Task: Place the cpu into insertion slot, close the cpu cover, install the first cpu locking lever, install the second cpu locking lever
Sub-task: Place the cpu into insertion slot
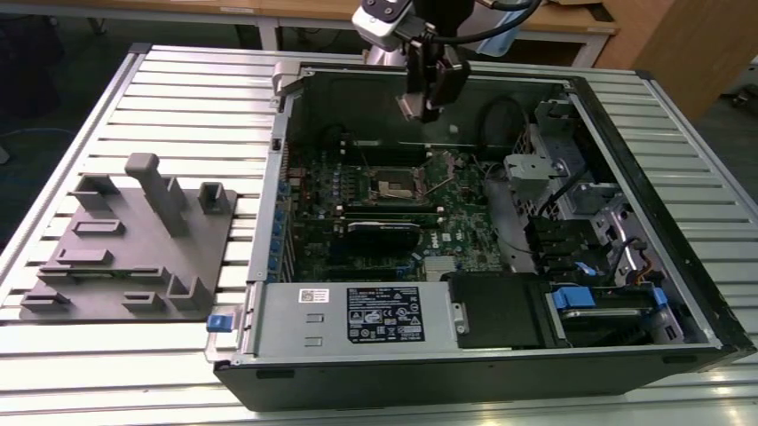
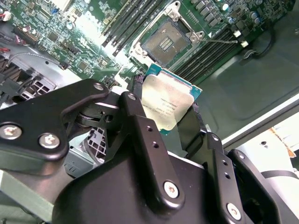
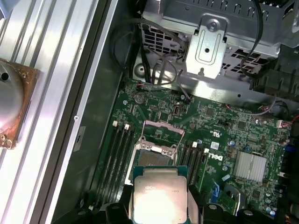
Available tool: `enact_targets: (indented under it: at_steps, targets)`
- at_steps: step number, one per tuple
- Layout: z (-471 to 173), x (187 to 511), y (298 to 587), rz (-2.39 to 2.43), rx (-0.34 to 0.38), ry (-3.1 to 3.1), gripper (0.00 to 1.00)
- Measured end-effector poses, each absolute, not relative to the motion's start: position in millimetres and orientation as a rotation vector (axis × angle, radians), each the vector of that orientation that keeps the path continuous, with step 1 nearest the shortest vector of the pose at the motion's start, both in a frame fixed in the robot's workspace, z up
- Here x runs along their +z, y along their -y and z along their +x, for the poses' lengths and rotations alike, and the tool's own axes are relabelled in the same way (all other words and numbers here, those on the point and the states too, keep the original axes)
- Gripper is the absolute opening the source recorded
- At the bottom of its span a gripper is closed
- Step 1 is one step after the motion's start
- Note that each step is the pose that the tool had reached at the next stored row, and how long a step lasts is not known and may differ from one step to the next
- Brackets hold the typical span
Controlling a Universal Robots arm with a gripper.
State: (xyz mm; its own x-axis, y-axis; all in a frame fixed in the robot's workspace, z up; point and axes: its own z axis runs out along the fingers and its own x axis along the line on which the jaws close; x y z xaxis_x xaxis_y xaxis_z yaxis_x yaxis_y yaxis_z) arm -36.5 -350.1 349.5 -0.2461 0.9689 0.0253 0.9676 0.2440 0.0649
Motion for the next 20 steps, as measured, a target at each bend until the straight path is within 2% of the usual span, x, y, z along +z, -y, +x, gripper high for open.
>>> enact_targets:
  at_steps: [20]
  targets:
    - [-36.7,340.8,350.0,1.958,0.103,-2.428,0.54]
